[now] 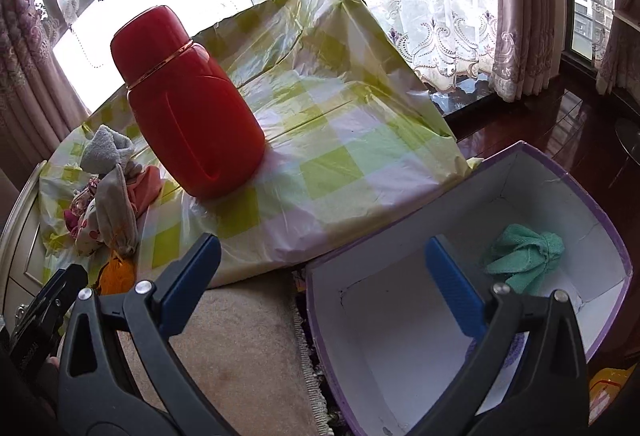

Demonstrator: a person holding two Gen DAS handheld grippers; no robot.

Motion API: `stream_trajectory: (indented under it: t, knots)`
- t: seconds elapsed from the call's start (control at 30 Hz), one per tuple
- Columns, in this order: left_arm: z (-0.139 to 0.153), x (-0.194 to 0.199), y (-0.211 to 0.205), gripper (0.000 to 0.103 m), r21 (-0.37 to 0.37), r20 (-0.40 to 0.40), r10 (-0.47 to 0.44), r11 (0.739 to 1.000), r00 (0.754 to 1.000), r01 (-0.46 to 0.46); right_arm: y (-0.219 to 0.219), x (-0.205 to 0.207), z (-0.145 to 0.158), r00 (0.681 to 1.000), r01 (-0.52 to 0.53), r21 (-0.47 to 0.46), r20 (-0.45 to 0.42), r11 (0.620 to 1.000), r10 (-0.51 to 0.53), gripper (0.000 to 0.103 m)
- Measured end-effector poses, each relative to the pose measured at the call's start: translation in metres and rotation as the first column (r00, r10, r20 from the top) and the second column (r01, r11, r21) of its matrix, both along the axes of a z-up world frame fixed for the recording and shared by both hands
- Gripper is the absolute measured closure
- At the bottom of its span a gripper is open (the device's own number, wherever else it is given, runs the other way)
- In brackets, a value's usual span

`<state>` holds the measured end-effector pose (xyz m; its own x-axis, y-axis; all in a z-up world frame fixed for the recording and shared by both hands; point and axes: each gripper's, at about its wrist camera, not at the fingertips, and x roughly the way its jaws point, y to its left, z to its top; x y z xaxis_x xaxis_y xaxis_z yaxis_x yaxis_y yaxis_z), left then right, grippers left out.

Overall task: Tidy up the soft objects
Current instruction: 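Move both grippers back over the table toward the grey bag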

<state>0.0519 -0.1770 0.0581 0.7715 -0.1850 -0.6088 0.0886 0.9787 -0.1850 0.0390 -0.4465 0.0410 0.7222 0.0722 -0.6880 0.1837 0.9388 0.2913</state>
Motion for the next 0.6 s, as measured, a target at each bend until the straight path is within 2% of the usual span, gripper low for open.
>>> stream_trajectory:
  t: [0.37,0.6]
  knots:
    - [-0.006,0.027,0.058,0.009,-0.126,-0.03,0.073,0.989,0.997,-0.076,0.074,0.027,0.018,0.982,-0.186,-0.008,0.021,0.983,0.186,0.001]
    - [-0.017,0.075,0.076,0.009,-0.138,-0.104,0.081,0.986,0.991,-0.095,0.105,0.045,0.032,0.968,-0.247,-0.001,0.047,0.969,0.246,0.001]
